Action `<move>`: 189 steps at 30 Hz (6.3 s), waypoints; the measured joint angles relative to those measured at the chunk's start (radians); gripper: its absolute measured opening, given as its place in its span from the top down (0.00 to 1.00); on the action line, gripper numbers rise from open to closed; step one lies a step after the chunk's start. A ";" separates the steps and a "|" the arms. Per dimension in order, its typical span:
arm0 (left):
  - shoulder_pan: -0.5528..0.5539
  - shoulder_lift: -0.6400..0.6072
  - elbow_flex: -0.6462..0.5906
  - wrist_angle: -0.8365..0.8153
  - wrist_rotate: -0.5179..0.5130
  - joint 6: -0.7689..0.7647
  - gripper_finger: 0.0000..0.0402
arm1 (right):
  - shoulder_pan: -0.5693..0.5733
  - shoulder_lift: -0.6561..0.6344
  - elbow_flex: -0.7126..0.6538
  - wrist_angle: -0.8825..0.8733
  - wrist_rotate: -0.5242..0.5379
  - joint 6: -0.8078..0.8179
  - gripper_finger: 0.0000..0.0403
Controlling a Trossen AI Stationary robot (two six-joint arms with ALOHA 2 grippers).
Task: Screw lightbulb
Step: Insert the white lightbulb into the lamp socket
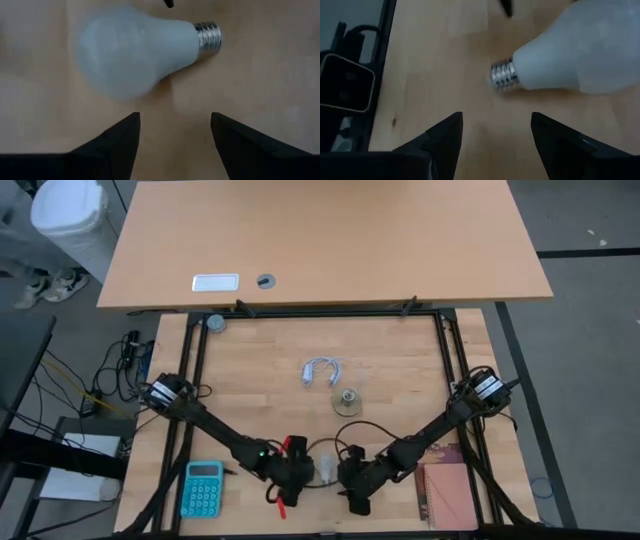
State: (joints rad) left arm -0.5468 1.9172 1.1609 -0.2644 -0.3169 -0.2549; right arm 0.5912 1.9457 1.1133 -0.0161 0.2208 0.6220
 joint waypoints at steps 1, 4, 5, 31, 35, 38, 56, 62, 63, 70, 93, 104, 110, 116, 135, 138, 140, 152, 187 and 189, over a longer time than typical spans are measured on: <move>0.000 -0.001 0.020 -0.037 -0.023 0.018 0.38 | -0.002 0.000 -0.005 0.011 0.008 0.028 0.41; 0.005 -0.003 0.032 -0.035 -0.024 0.019 0.38 | -0.009 0.000 -0.049 0.074 0.045 0.146 0.41; 0.006 -0.003 0.032 -0.020 -0.001 0.019 0.38 | -0.010 0.000 -0.068 0.104 0.064 0.174 0.41; 0.059 0.004 -0.234 0.572 0.155 -0.380 0.38 | -0.018 0.000 -0.121 0.248 0.140 0.340 0.41; 0.072 0.004 -0.243 0.597 0.164 -0.381 0.38 | -0.025 0.000 -0.121 0.236 0.140 0.344 0.41; 0.081 0.004 -0.243 0.611 0.166 -0.380 0.38 | -0.035 0.000 -0.122 0.235 0.126 0.346 0.41; 0.102 0.003 -0.241 0.685 0.119 -0.199 0.38 | -0.076 0.000 -0.122 0.250 0.125 0.166 0.41; 0.103 0.003 -0.241 0.680 0.097 -0.156 0.38 | -0.077 0.000 -0.122 0.234 0.139 0.141 0.41; 0.102 0.003 -0.241 0.680 0.091 -0.148 0.38 | -0.078 0.000 -0.122 0.233 0.139 0.137 0.41; 0.111 0.003 -0.241 0.680 0.072 -0.132 0.38 | -0.078 0.000 -0.122 0.230 0.157 0.092 0.41; 0.110 0.003 -0.241 0.717 0.045 -0.036 0.38 | -0.074 0.000 -0.121 0.265 0.211 -0.068 0.41; 0.116 0.003 -0.241 0.716 0.026 -0.036 0.38 | -0.067 -0.001 -0.121 0.245 0.261 -0.077 0.43; 0.116 0.003 -0.241 0.717 0.026 -0.036 0.38 | -0.057 -0.001 -0.121 0.247 0.265 -0.091 0.43; 0.116 0.003 -0.241 0.717 0.027 -0.036 0.38 | -0.057 -0.001 -0.121 0.249 0.264 -0.093 0.43; 0.154 -0.075 -0.241 0.613 0.043 -0.037 0.38 | -0.054 -0.011 -0.121 0.246 0.340 -0.108 0.43; 0.162 -0.090 -0.241 0.599 0.053 -0.037 0.38 | -0.051 -0.011 -0.122 0.239 0.329 -0.112 0.43; 0.162 -0.091 -0.238 0.591 0.054 -0.037 0.38 | -0.049 -0.010 -0.123 0.237 0.328 -0.119 0.43; 0.163 -0.089 -0.240 0.583 0.053 -0.038 0.38 | -0.048 -0.035 -0.149 0.264 0.333 -0.119 0.43; 0.161 -0.087 -0.241 0.619 0.068 -0.021 0.38 | -0.049 -0.035 -0.150 0.274 0.340 -0.253 0.43; 0.161 -0.087 -0.241 0.612 0.067 -0.020 0.38 | -0.049 -0.035 -0.150 0.274 0.340 -0.257 0.43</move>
State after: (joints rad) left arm -0.3855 1.8297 0.9199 0.3478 -0.2495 -0.2750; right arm 0.5423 1.9102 0.9638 0.2577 0.5606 0.3653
